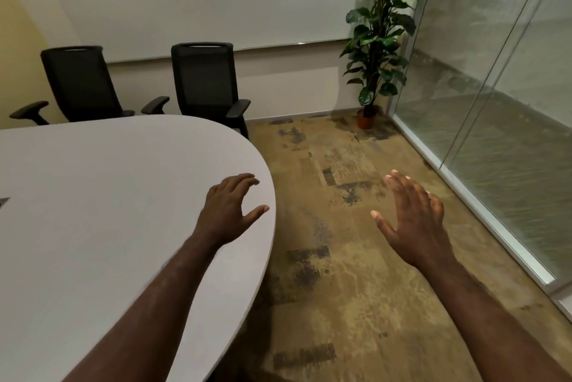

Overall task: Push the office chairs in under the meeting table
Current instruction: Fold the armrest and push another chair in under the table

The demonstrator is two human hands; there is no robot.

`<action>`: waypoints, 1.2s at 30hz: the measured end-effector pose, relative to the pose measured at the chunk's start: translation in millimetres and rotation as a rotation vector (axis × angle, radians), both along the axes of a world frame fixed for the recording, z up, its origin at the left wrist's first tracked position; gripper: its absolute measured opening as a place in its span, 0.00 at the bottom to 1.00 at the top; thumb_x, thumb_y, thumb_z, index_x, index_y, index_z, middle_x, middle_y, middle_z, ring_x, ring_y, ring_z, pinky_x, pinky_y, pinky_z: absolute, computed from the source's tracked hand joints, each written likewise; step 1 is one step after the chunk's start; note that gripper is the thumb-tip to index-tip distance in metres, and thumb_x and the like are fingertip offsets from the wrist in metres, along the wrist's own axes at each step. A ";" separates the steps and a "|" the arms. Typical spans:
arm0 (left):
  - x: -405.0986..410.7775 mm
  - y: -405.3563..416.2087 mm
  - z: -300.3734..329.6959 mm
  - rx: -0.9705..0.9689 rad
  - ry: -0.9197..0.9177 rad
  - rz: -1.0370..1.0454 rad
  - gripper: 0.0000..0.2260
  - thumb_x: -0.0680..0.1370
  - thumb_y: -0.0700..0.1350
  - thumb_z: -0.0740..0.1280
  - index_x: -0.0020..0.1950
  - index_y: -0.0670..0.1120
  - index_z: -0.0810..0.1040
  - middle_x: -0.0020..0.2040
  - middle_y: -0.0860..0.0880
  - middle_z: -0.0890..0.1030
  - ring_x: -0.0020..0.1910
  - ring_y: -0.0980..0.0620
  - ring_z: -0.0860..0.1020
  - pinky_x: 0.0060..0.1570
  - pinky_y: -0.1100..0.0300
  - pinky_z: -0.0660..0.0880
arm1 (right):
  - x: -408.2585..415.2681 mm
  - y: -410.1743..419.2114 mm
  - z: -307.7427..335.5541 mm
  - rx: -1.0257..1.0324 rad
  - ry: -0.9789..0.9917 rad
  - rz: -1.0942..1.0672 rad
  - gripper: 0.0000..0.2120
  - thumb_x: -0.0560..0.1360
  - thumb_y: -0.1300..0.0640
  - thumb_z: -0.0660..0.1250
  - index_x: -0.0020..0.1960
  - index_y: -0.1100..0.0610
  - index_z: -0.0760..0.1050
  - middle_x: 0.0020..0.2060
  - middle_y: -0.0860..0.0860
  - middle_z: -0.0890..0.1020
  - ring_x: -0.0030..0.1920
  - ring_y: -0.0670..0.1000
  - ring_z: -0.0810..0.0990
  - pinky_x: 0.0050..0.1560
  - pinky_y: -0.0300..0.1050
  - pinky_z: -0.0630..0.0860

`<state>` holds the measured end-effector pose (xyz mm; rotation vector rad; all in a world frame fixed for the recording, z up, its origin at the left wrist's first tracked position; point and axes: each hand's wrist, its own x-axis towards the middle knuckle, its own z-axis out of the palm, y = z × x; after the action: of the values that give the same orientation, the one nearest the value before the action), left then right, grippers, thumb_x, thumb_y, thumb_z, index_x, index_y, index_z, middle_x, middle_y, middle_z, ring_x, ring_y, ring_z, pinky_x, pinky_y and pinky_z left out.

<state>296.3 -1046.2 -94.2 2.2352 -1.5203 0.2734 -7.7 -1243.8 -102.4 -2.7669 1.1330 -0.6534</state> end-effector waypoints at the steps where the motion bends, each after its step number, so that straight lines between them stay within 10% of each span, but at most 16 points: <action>1: 9.3 -8.2 -0.7 -0.002 0.003 0.007 0.25 0.75 0.60 0.69 0.67 0.49 0.74 0.68 0.50 0.75 0.68 0.49 0.71 0.62 0.49 0.68 | 8.9 -8.6 -0.5 0.004 -0.001 0.000 0.35 0.76 0.43 0.64 0.78 0.52 0.54 0.78 0.51 0.57 0.77 0.53 0.55 0.72 0.59 0.52; 36: 248.1 -410.9 -73.0 -0.025 0.287 0.323 0.31 0.72 0.65 0.67 0.72 0.54 0.68 0.69 0.53 0.73 0.66 0.53 0.71 0.64 0.58 0.66 | 352.3 -486.9 -32.7 0.115 0.264 0.488 0.33 0.78 0.36 0.53 0.79 0.49 0.51 0.78 0.46 0.54 0.77 0.49 0.53 0.73 0.56 0.49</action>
<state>544.4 -1457.1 -167.2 2.3739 -1.0039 0.0598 344.6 -1730.8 -135.1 -2.9141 0.4604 -0.1673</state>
